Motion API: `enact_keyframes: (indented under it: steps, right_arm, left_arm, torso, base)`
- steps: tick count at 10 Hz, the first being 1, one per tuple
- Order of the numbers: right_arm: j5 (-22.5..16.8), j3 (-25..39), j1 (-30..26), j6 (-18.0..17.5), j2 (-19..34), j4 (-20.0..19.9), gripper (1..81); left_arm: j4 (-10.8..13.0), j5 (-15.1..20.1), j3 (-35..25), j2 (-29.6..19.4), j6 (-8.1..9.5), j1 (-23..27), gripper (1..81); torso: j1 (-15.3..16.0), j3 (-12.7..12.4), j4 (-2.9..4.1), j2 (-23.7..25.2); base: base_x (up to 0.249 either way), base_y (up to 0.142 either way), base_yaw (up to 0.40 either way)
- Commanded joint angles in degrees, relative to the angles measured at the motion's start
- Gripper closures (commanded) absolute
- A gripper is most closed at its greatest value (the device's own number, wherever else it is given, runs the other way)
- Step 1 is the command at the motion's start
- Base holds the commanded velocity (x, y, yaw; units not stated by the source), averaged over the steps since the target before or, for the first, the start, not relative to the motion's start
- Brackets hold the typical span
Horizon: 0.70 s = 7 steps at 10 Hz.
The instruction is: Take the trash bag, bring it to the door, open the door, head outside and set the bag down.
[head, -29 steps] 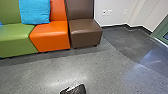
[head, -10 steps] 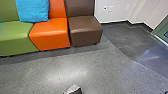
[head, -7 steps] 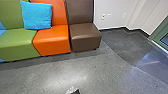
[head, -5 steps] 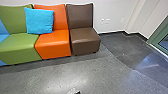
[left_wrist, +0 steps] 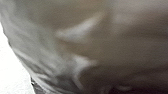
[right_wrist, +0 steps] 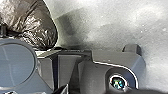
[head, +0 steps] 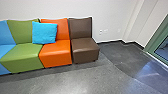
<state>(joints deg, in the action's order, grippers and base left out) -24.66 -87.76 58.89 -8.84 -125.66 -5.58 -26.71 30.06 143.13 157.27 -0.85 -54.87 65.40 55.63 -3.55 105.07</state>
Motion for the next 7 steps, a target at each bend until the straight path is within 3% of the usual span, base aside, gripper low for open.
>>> enact_keyframes:
  steps: [1,3,4,5,7]
  right_arm:
    - [-3.55,0.41,-2.5,0.49,1.61,-1.18,1.0]
    - [-3.46,-0.64,-1.19,1.1,0.65,-1.18,1.0]
    - [-3.11,-1.0,-0.66,1.19,0.38,-1.18,1.0]
    - [-1.81,-1.43,0.39,1.97,0.12,-1.18,1.0]
    - [-1.0,-2.75,1.89,2.42,-0.58,-1.18,1.0]
  left_arm:
    - [-1.15,4.39,-0.48,-1.08,-2.83,2.79,81.1]
    - [-1.15,4.3,-0.31,-1.43,-4.85,1.04,81.1]
    - [-1.15,4.3,-0.22,-1.52,-5.56,0.25,81.1]
    - [-1.32,4.3,-0.65,-1.78,-6.61,-0.63,81.1]
    - [-1.24,4.3,-2.06,-2.39,-8.64,-2.57,81.1]
  torso:
    - [-3.58,-5.44,0.0,-5.57]
    - [-6.18,-9.23,0.0,-9.47]
    - [-7.5,-5.73,0.0,-11.48]
    - [-8.74,-7.45,0.0,-13.32]
    - [-10.62,-8.48,0.0,-16.18]
  base:
    - [0.0,0.0,0.0]
    - [0.0,0.0,0.0]
    - [0.0,0.0,0.0]
    - [0.0,0.0,0.0]
    - [0.0,0.0,0.0]
